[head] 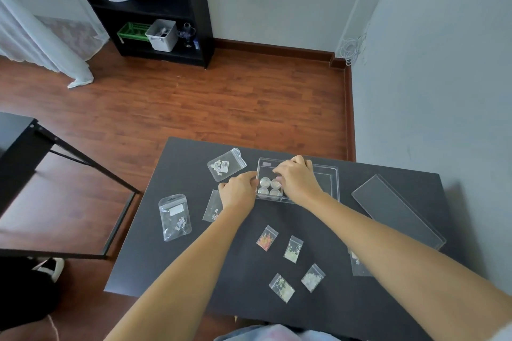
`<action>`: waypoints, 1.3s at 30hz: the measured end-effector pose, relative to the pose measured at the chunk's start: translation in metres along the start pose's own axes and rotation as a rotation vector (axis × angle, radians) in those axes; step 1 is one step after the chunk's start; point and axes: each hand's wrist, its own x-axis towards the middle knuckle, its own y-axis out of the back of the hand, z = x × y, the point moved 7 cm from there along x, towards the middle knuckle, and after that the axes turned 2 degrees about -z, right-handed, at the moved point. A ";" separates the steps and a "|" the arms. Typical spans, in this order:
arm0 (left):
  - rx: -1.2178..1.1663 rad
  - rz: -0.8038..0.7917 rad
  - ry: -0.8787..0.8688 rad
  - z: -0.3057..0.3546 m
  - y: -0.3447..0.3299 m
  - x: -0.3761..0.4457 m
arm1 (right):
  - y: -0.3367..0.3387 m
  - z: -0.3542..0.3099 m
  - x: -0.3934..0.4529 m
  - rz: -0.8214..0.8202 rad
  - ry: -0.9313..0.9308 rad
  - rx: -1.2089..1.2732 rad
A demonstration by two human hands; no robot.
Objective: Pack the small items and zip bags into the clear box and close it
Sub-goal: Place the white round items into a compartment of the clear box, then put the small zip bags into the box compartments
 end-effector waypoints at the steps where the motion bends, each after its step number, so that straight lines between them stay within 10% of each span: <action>1: 0.001 0.008 -0.005 0.001 0.001 -0.001 | 0.007 0.003 -0.011 0.056 0.015 0.077; 7: -0.080 0.206 -0.317 0.012 0.013 -0.044 | 0.014 0.026 -0.096 0.194 -0.070 0.399; 13: 0.097 -0.405 -0.475 -0.003 -0.052 -0.086 | -0.054 0.037 -0.152 -0.080 -0.301 0.358; 24: 0.277 -0.508 -0.353 0.006 -0.061 -0.078 | -0.069 0.021 -0.143 -0.200 -0.409 0.334; 39: -0.269 -0.074 -0.258 0.079 0.005 -0.012 | -0.049 0.047 -0.158 0.087 -0.477 0.698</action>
